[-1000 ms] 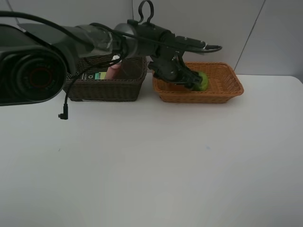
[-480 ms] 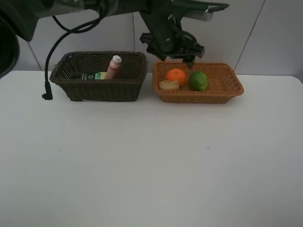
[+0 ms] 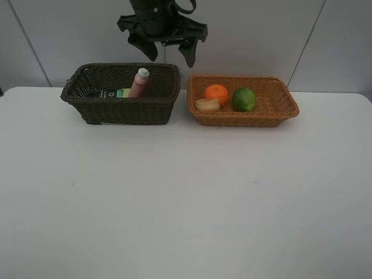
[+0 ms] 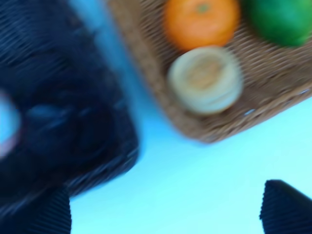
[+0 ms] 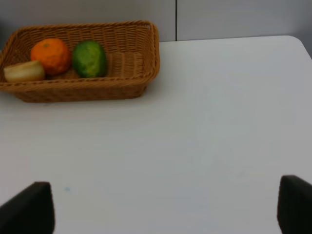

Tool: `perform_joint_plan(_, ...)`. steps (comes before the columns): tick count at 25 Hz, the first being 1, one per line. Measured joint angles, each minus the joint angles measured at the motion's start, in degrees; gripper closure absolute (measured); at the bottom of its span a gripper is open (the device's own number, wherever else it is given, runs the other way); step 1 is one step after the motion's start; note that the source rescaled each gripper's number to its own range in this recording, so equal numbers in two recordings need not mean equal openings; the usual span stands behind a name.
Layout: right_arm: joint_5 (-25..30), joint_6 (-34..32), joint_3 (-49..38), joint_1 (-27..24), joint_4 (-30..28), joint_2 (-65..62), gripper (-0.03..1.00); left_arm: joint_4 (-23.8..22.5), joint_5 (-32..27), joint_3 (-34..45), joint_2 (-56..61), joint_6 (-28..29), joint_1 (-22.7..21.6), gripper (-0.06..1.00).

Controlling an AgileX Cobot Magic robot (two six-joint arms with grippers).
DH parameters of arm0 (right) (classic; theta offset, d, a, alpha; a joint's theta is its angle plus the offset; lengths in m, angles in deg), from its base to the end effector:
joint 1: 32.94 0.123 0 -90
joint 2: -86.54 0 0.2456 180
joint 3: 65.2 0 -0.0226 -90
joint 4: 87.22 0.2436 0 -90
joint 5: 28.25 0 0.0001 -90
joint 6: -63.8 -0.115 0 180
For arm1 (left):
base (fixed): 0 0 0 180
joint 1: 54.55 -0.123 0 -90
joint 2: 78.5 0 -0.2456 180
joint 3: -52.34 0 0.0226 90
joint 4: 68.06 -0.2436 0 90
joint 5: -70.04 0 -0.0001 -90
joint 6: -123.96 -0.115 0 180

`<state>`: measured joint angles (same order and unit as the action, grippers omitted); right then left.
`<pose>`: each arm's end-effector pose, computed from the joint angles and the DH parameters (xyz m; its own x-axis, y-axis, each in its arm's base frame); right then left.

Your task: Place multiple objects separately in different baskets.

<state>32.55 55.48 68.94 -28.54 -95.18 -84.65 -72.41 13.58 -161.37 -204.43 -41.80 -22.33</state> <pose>0.0471 -0.0103 0.2712 -0.4213 0.0443 -0.9059 0.0655 0.9977 0.0183 0.3830 -0.2328 0.2370 -0.8102 0.2687 -0.5209 0.3454 0.9369 -0.0540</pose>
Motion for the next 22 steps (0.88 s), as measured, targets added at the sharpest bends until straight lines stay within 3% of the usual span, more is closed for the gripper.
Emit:
perform_joint_plan(7,0.0,0.0,0.0,0.0,0.0,0.0,-0.03,-0.19,4.69,25.78,23.19,0.18,-7.73,-0.06)
perform_joint_plan(12,0.0,0.0,0.0,0.0,0.0,0.0,-0.03,-0.3,8.88,44.9,43.51,0.18,-9.88,-0.06)
perform_joint_plan(22,0.0,0.0,0.0,0.0,0.0,0.0,-0.03,-0.03,0.89,65.66,78.42,0.18,-9.88,-0.06)
